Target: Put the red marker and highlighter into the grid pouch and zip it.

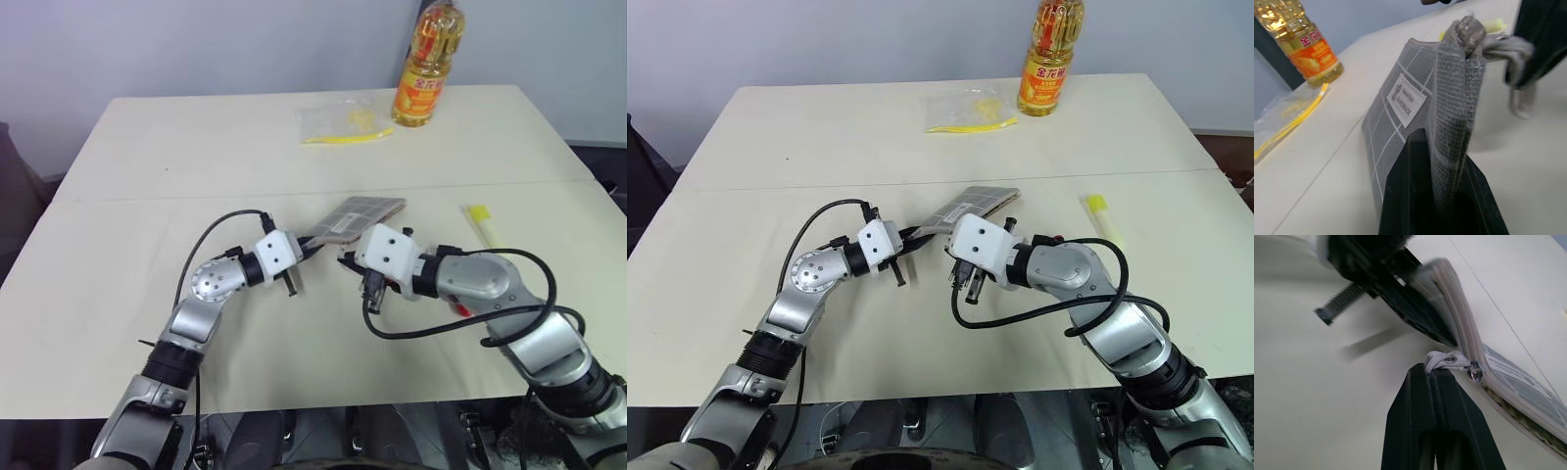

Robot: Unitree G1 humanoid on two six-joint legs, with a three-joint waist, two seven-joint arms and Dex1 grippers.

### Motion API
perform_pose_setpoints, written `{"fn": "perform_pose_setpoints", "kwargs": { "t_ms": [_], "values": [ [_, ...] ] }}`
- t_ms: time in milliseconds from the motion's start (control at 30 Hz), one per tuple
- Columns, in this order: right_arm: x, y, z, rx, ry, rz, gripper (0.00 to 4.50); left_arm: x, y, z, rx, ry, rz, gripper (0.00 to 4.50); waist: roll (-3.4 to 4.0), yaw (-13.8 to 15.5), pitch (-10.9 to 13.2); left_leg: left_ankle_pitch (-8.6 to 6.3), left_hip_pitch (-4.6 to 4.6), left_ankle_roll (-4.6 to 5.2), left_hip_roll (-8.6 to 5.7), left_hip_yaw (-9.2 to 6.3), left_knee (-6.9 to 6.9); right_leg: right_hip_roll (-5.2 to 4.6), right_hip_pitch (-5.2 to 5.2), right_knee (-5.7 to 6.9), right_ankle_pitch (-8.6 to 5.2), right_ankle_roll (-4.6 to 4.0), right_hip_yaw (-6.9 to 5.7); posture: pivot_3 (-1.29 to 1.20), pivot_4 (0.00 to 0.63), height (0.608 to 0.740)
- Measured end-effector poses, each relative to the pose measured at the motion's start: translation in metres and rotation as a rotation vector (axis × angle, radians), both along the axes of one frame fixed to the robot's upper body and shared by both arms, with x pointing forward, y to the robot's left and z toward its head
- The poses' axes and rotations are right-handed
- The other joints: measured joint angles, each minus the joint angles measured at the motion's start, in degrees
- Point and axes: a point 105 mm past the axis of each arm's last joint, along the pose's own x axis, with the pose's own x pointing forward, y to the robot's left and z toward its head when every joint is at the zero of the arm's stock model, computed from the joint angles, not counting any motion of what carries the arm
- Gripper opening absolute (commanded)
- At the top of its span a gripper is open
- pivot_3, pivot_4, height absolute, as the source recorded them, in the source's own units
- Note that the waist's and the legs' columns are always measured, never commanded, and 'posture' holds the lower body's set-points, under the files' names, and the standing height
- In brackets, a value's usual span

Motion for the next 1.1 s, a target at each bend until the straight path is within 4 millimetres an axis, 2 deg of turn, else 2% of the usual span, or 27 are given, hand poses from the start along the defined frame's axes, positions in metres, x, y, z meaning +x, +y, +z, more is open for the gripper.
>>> {"fn": "perform_pose_setpoints", "kwargs": {
  "t_ms": [167, 300, 400, 500, 600, 667, 767, 867, 967, 1100],
  "values": [
    [0.000, 0.000, -0.001, -0.001, 0.007, -0.003, 0.05, 0.003, -0.004, -0.004, -0.010, 0.003, 0.013, 0.00, -0.01, -0.01, 0.01, 0.00, 0.00, 0.00, 0.00, 0.00, -0.02, 0.01, -0.01, 0.00, 0.00, 0.00, -0.01, 0.00, 0.150, 0.740],
    [0.000, 0.001, 0.000, 0.009, 0.007, -0.008, 0.05, 0.006, -0.012, 0.000, -0.017, -0.014, 0.014, 0.00, -0.02, -0.01, 0.01, 0.00, 0.00, 0.00, 0.00, 0.00, -0.01, 0.01, 0.00, 0.00, 0.00, 0.01, -0.01, 0.00, 0.150, 0.740],
    [-0.001, 0.005, 0.000, 0.042, 0.031, -0.005, 0.81, 0.007, -0.016, 0.001, -0.031, -0.013, 0.017, 0.00, -0.02, -0.04, 0.01, 0.00, 0.00, 0.00, 0.00, 0.00, -0.02, 0.01, -0.02, 0.00, 0.00, 0.01, -0.01, 0.00, 0.150, 0.740],
    [-0.006, 0.003, 0.005, 0.082, 0.053, -0.006, 2.29, 0.005, -0.020, 0.000, -0.026, -0.013, 0.002, 0.00, -0.03, -0.01, 0.02, 0.00, -0.01, 0.00, 0.00, 0.00, -0.03, 0.01, -0.01, 0.00, 0.00, 0.01, -0.01, 0.00, 0.150, 0.740],
    [0.005, -0.030, 0.018, 0.126, 0.041, -0.159, 3.70, 0.004, -0.014, -0.003, 0.005, -0.008, -0.003, 0.00, -0.05, 0.13, 0.02, 0.00, 0.00, 0.00, -0.01, 0.00, 0.03, 0.00, 0.05, -0.01, 0.01, 0.01, -0.01, 0.00, 0.150, 0.740],
    [0.007, -0.055, 0.021, 0.152, 0.050, -0.266, 3.70, 0.003, -0.011, -0.006, 0.034, -0.007, -0.019, 0.00, -0.06, 0.18, 0.02, -0.01, -0.01, 0.00, -0.01, -0.01, 0.01, -0.01, 0.05, -0.02, 0.01, 0.01, -0.02, 0.00, 0.150, 0.740],
    [0.004, -0.099, 0.008, 0.161, 0.110, -0.459, 3.70, -0.001, -0.004, -0.007, 0.076, -0.035, -0.051, 0.00, -0.06, 0.26, 0.02, -0.01, -0.04, 0.00, -0.01, -0.02, -0.08, -0.02, 0.03, -0.13, 0.01, 0.00, -0.03, 0.00, 0.150, 0.740],
    [-0.002, -0.138, -0.013, 0.163, 0.179, -0.663, 3.70, -0.006, -0.010, -0.001, 0.020, -0.037, -0.109, 0.00, -0.05, 0.13, 0.01, -0.02, -0.04, 0.01, -0.01, -0.02, -0.08, -0.03, 0.07, -0.20, 0.01, 0.00, -0.04, 0.00, 0.150, 0.740],
    [-0.007, -0.157, -0.025, 0.179, 0.218, -0.782, 3.70, -0.011, -0.014, 0.002, -0.007, -0.050, -0.172, 0.00, -0.07, -0.07, 0.01, -0.01, -0.03, 0.02, 0.00, -0.02, -0.08, -0.01, 0.07, -0.20, 0.01, 0.00, -0.04, 0.00, 0.150, 0.740],
    [-0.014, -0.168, -0.043, 0.247, 0.302, -0.911, 3.70, -0.012, -0.016, 0.008, 0.007, -0.116, -0.230, 0.00, -0.05, 0.03, 0.01, -0.01, -0.02, 0.02, 0.02, -0.03, -0.07, 0.02, 0.08, -0.18, 0.01, -0.01, -0.05, 0.00, 0.150, 0.740]
  ]
}}
